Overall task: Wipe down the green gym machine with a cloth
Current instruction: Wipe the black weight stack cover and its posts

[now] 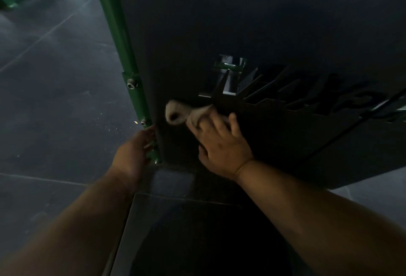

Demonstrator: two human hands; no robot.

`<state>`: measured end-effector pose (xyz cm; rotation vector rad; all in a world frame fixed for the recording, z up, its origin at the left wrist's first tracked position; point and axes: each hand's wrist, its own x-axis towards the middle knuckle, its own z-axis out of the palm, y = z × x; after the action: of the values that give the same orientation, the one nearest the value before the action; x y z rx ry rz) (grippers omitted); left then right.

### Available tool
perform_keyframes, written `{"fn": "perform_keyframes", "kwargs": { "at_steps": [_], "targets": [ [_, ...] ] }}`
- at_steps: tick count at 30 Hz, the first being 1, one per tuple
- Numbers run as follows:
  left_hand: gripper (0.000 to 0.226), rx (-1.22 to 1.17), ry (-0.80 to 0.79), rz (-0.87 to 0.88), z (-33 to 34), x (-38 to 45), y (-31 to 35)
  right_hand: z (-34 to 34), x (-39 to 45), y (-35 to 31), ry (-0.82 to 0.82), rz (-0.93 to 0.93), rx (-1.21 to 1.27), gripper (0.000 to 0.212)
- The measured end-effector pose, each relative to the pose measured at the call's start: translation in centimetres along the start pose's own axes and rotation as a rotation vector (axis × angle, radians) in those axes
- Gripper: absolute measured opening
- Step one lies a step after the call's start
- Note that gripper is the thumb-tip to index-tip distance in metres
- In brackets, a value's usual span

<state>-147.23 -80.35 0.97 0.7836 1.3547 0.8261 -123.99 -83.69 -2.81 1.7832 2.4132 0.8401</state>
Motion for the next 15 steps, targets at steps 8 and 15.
{"fn": "perform_keyframes", "kwargs": {
  "at_steps": [8,15],
  "targets": [
    [0.033,0.127,-0.059,0.009,-0.3,-0.5,-1.0,2.8,-5.1,0.9,-0.302,-0.068,-0.021,0.079],
    [0.034,0.213,-0.118,0.044,0.6,-1.1,-1.3,-0.9,-3.4,3.4,0.031,0.175,0.007,0.087]
  ]
}}
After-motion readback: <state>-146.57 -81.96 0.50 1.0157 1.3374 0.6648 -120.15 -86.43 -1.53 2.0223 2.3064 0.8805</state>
